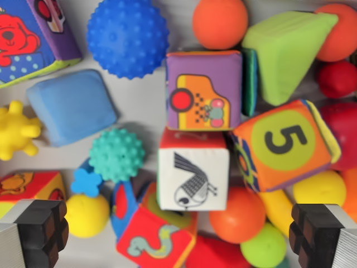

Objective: Pick an object from the bin

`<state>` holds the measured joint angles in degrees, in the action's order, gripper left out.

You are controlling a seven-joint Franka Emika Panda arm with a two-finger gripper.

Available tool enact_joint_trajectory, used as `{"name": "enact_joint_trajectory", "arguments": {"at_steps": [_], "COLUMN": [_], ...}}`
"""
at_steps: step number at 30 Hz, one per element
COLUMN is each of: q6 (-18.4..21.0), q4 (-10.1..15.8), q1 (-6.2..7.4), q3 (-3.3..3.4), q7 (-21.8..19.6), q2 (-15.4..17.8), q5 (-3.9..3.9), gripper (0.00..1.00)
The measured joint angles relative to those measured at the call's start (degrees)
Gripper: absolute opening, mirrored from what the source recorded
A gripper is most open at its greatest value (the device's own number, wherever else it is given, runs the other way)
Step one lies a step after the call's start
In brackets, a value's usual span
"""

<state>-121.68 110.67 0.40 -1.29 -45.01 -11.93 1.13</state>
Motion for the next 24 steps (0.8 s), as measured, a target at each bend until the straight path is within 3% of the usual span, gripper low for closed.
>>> {"name": "enact_joint_trajectory", "arguments": {"at_steps": [24], "q6": [-5.92], "q4": [0.23], "q1": [4.07], "q3": [-1.34], "q7": [-0.1], "q2": [-5.58], "q5": [-0.94], "gripper": [1.0]}}
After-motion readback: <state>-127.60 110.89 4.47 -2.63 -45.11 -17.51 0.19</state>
